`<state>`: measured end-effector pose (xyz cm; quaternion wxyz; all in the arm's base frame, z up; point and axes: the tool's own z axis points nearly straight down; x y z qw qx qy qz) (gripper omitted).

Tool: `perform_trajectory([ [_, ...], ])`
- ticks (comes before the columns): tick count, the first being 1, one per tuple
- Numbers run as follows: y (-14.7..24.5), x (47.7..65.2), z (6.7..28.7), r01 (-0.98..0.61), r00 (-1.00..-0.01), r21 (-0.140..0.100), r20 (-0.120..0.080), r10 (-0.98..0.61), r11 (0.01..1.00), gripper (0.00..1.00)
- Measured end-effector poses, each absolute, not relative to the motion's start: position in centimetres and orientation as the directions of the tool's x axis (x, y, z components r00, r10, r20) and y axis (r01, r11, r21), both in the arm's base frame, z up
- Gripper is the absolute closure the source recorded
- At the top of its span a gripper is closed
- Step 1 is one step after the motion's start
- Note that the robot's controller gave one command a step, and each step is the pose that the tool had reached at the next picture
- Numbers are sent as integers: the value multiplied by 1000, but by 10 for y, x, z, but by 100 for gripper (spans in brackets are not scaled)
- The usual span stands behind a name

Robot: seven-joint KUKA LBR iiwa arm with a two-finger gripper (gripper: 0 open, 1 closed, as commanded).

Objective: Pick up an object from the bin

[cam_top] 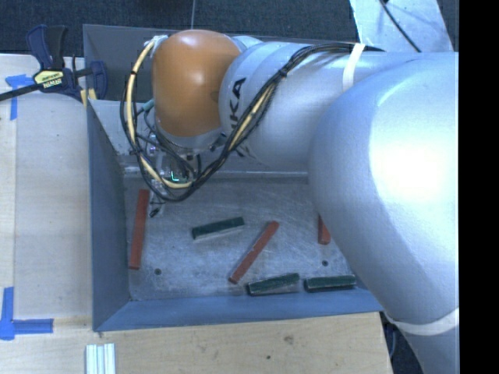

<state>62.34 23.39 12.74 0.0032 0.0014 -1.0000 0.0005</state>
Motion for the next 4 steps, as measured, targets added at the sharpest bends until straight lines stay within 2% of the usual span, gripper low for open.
perform_trajectory([
  [1,171,581,97,-296,-955,-2,3,-296,955,0],
  [2,84,595,69,-405,-914,-3,1,-405,914,0],
  [3,90,596,71,-408,-913,1,-3,-408,913,100],
  [4,87,595,232,-430,-903,-4,-12,-430,903,100],
])
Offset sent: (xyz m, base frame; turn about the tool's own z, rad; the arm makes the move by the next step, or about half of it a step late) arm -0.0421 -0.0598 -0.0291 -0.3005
